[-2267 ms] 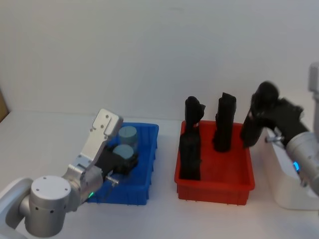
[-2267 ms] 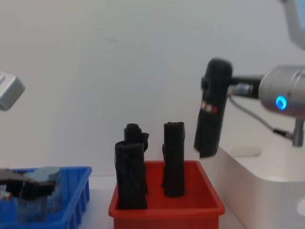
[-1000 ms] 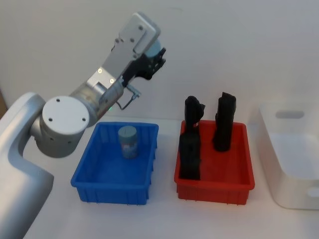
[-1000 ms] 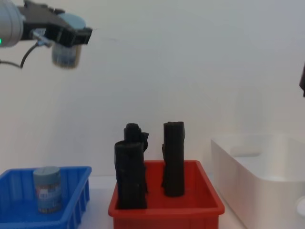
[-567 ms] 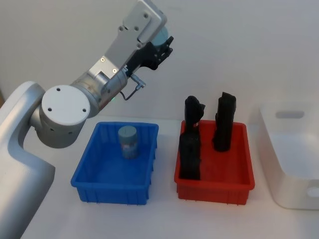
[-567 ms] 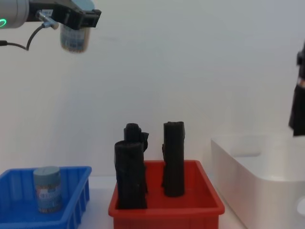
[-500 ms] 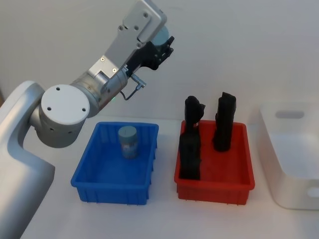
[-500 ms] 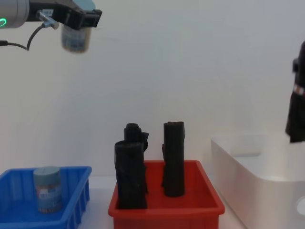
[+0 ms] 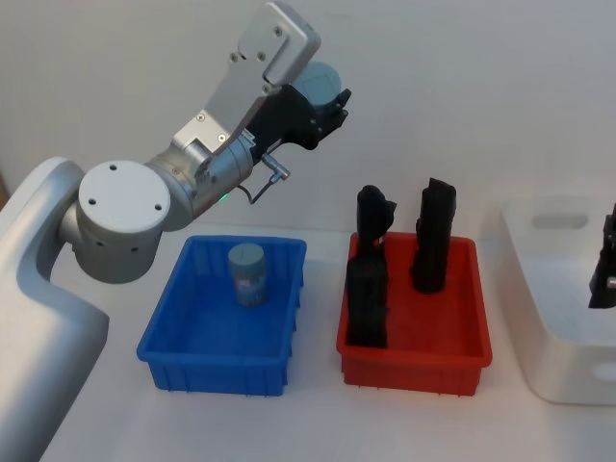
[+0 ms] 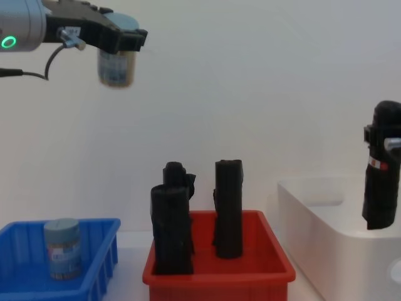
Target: Pick the cotton swabs from the blue box and place them into the white box.
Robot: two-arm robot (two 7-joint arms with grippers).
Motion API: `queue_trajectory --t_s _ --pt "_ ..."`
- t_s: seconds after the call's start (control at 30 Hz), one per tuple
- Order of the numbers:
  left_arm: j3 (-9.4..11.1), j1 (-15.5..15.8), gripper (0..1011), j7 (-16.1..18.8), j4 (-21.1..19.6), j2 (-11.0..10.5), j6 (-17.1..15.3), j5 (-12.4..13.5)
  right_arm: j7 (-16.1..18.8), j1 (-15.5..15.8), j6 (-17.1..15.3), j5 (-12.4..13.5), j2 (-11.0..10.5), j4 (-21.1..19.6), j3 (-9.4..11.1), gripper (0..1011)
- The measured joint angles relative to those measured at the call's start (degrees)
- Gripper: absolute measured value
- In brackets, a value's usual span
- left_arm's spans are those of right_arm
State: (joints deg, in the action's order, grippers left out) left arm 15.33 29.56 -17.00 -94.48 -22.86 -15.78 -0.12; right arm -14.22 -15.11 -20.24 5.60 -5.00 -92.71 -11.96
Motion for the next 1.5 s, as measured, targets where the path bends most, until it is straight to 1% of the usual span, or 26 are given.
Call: queue_trajectory --t_s 0.2,0.5,0.8,1.23,1.3,1.37,1.43,1.47,1.5 --pt "0.17 0.93 670 -2.20 2.26 0.82 0.88 -1.68 -1.32 -0.68 1.19 -0.59 1.00 2.81 -0.10 348" --pt "0.46 2.01 671 -4.20 4.97 1.91 2.69 -4.14 -1.81 -1.32 2.29 -1.11 1.86 5.62 -0.06 348" --pt "0.71 2.91 671 -5.78 7.33 2.93 4.54 -6.87 -1.77 -1.62 2.30 -1.57 2.33 7.28 0.10 347" --pt "0.87 3.29 670 -6.47 8.54 3.48 5.31 -8.78 -1.24 -1.72 1.82 -2.01 2.65 8.52 0.35 348" --pt "0.89 3.29 670 -6.50 8.69 3.54 5.44 -9.09 -1.17 -1.73 1.77 -2.04 2.69 8.64 0.38 381" --pt "0.90 3.29 670 -6.51 8.73 3.55 5.57 -9.32 -1.11 -1.74 1.73 -2.08 2.72 8.74 0.41 452" --pt "0.90 3.26 670 -6.52 8.78 3.57 5.76 -9.63 -1.07 -1.75 1.70 -2.12 2.74 8.82 0.43 487" --pt "0.90 3.22 671 -6.52 8.83 3.57 5.89 -9.86 -1.06 -1.75 1.68 -2.13 2.75 8.85 0.44 547" --pt "0.90 3.21 670 -6.52 8.86 3.58 5.97 -9.98 -1.05 -1.75 1.67 -2.14 2.75 8.88 0.44 567"
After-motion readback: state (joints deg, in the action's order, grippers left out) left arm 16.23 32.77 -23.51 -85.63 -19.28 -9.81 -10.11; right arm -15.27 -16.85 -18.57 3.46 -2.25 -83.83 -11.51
